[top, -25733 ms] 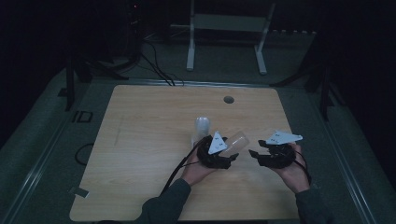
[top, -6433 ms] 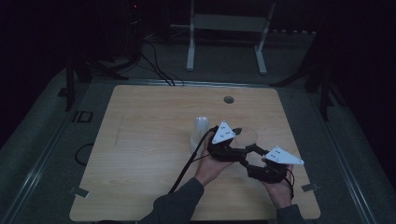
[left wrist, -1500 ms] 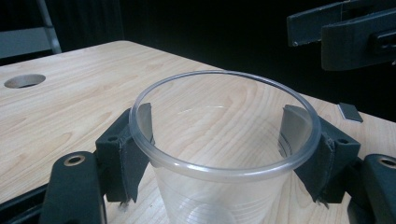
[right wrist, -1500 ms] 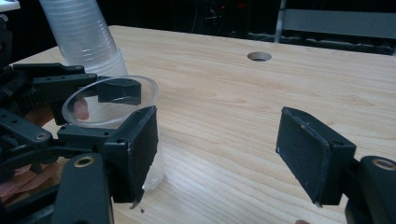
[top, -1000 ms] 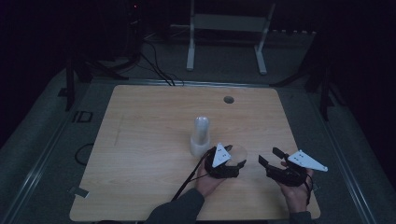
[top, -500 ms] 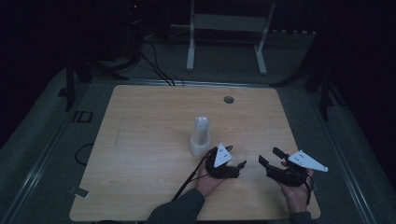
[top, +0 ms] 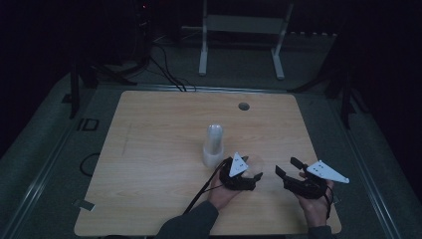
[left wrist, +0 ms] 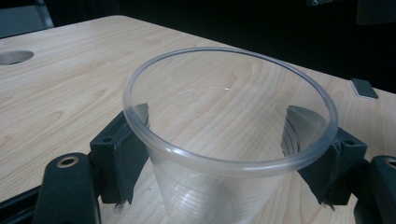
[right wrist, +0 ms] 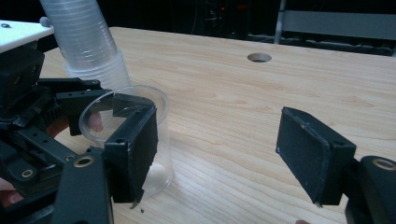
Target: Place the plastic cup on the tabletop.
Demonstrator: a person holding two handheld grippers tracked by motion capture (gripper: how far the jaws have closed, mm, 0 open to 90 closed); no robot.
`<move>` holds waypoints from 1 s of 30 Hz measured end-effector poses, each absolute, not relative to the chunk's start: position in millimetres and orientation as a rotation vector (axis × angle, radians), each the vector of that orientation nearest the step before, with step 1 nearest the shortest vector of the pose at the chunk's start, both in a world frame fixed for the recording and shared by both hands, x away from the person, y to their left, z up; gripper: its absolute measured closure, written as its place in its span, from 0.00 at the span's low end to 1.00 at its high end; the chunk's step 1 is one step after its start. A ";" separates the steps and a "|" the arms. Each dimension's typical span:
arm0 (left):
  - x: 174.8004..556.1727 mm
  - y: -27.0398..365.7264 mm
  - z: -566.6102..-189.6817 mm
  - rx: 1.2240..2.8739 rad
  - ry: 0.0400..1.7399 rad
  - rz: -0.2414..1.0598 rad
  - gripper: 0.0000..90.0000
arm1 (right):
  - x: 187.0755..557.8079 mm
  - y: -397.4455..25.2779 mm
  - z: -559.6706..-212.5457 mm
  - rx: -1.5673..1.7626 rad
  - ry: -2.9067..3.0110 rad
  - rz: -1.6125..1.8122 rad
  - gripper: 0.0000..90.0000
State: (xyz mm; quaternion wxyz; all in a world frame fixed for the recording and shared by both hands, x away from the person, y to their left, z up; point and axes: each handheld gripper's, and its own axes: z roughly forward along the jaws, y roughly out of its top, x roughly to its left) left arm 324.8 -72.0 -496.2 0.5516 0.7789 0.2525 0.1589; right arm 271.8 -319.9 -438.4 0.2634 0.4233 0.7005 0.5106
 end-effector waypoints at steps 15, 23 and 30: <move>328.8 -70.0 -496.0 1.884 0.627 0.300 0.17 | 272.5 -320.6 -439.8 1.148 1.896 1.378 0.32; 327.0 -66.6 -495.2 1.879 0.660 0.313 0.16 | 272.5 -321.0 -440.1 1.149 1.896 1.376 0.32; 321.8 -60.1 -495.1 1.875 0.665 0.327 0.16 | 272.5 -321.0 -440.2 1.148 1.897 1.375 0.32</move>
